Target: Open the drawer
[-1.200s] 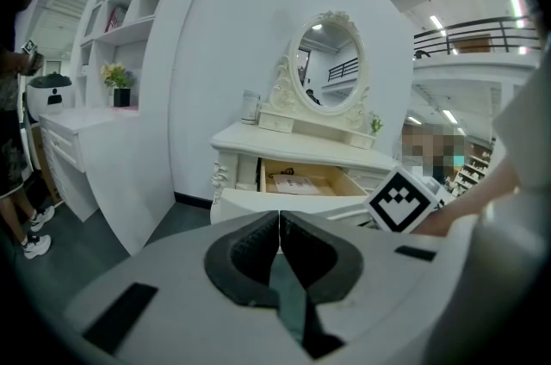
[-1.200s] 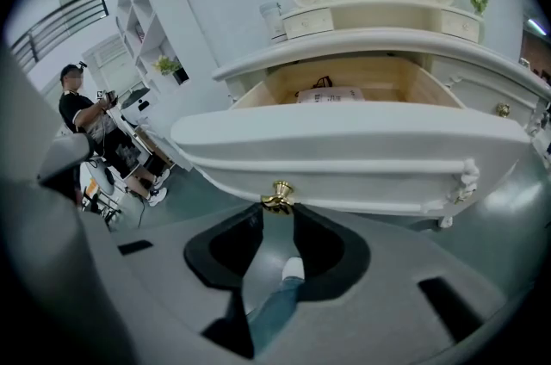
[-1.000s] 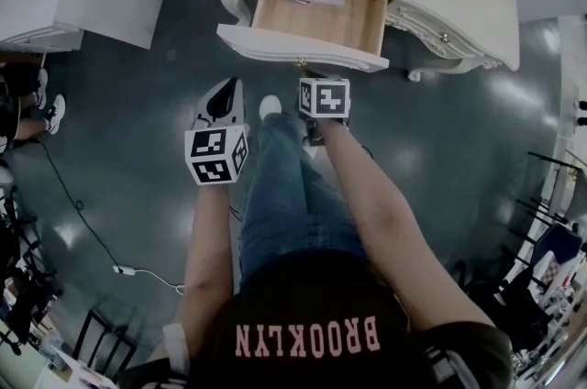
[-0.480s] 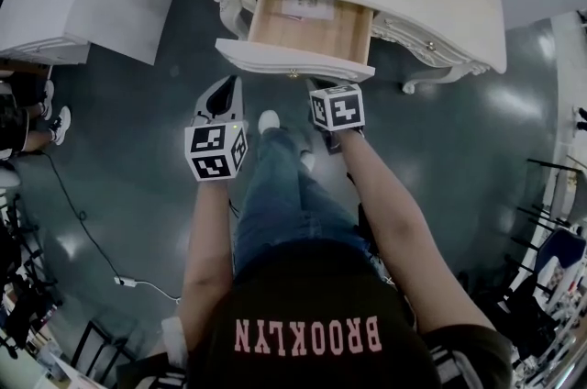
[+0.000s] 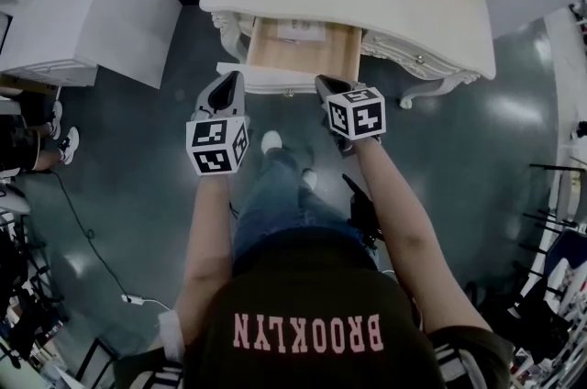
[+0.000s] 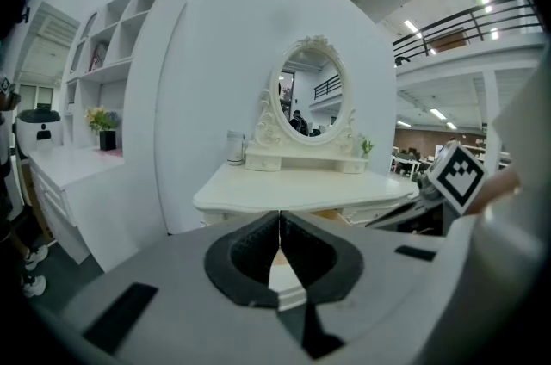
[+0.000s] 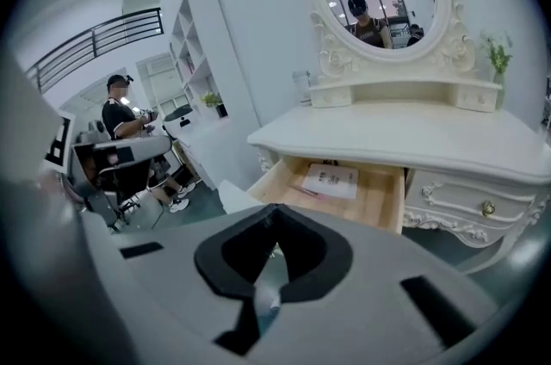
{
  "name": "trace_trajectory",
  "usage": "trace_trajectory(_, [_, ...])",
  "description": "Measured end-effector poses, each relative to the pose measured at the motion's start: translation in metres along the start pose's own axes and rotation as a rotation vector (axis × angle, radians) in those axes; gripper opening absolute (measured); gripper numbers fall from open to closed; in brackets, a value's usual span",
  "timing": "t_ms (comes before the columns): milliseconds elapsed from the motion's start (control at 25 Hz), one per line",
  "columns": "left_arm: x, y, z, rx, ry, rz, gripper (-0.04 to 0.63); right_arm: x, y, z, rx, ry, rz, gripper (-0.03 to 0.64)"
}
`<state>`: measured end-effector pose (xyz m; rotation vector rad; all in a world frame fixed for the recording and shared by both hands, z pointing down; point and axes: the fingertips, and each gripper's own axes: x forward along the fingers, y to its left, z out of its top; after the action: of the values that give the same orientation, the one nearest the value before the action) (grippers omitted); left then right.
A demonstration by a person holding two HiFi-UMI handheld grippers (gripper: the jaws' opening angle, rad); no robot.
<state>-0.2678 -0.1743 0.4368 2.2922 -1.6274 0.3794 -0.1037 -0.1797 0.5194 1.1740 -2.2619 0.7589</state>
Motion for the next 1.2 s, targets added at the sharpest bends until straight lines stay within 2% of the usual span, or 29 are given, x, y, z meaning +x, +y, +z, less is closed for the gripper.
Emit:
trace_trajectory(640, [0.016,-0.013,0.095,0.082,-0.148,-0.048,0.006,-0.097,-0.025,0.103,0.035,-0.336,-0.100,-0.003])
trace_trajectory(760, [0.017,-0.018,0.115,0.107,-0.185,-0.060,0.006,-0.118,-0.023,0.128,-0.028,-0.394,-0.124,-0.003])
trace_trajectory(1000, [0.014,-0.028,0.161,0.172,-0.279,-0.079,0.006,-0.156,-0.012,0.179,-0.239,-0.496,-0.204,-0.003])
trace_trajectory(1200, [0.008,-0.027,0.192,0.213,-0.344,-0.080,0.006,-0.181,-0.008,0.208,-0.290,-0.589,-0.260,-0.003])
